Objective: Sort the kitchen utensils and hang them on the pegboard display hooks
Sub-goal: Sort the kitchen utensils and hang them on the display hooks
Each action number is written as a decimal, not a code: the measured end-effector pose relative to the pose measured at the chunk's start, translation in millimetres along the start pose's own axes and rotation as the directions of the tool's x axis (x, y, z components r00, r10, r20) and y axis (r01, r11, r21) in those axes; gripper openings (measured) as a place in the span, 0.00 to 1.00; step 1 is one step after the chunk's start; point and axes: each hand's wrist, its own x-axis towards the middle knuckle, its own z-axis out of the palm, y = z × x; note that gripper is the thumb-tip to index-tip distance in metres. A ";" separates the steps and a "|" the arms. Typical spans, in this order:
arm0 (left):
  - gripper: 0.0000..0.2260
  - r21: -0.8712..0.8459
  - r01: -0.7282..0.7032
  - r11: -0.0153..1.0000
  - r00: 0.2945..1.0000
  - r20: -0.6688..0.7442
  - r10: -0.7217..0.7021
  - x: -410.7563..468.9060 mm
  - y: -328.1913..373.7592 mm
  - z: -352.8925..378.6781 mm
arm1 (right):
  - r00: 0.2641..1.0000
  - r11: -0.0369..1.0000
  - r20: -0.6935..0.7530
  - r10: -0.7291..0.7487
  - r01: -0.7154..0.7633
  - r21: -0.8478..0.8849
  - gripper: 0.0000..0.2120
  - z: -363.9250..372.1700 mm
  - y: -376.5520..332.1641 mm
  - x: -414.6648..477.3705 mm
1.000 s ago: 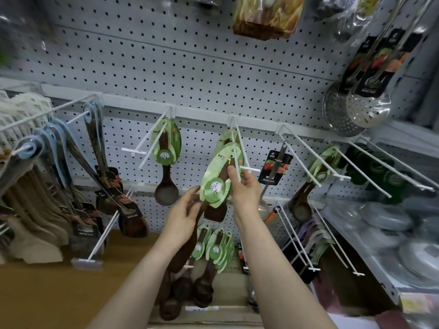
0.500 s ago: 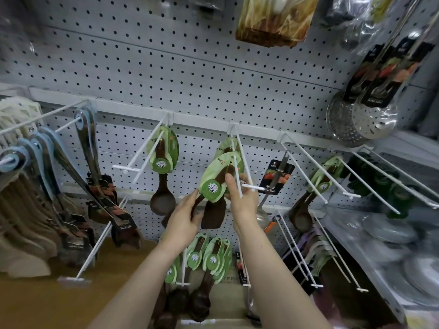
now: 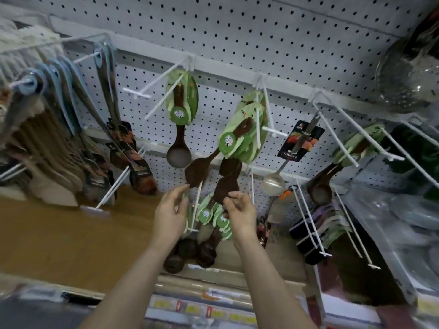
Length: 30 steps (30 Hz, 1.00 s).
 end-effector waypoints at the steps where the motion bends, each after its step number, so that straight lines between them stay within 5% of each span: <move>1: 0.14 -0.005 0.031 1.000 0.999 -0.012 -0.031 -8.5 -7.8 -3.0 | 1.000 1.000 0.011 0.021 -0.020 -0.014 0.09 2.6 10.2 -3.3; 11: 0.14 0.079 0.416 0.906 0.900 0.109 -0.423 -69.4 -90.9 -8.1 | 0.956 0.955 0.055 0.288 -0.283 -0.087 0.11 25.9 106.2 -31.2; 20: 0.17 0.231 0.317 0.920 0.849 0.362 -0.384 -43.9 -136.9 33.0 | 0.943 0.908 -0.048 0.330 -0.331 -0.257 0.12 21.1 165.6 1.1; 30: 0.19 0.359 0.163 0.919 0.792 0.508 -0.338 22.2 -211.9 125.4 | 0.887 0.861 -0.095 0.452 -0.461 -0.215 0.16 19.8 241.2 88.6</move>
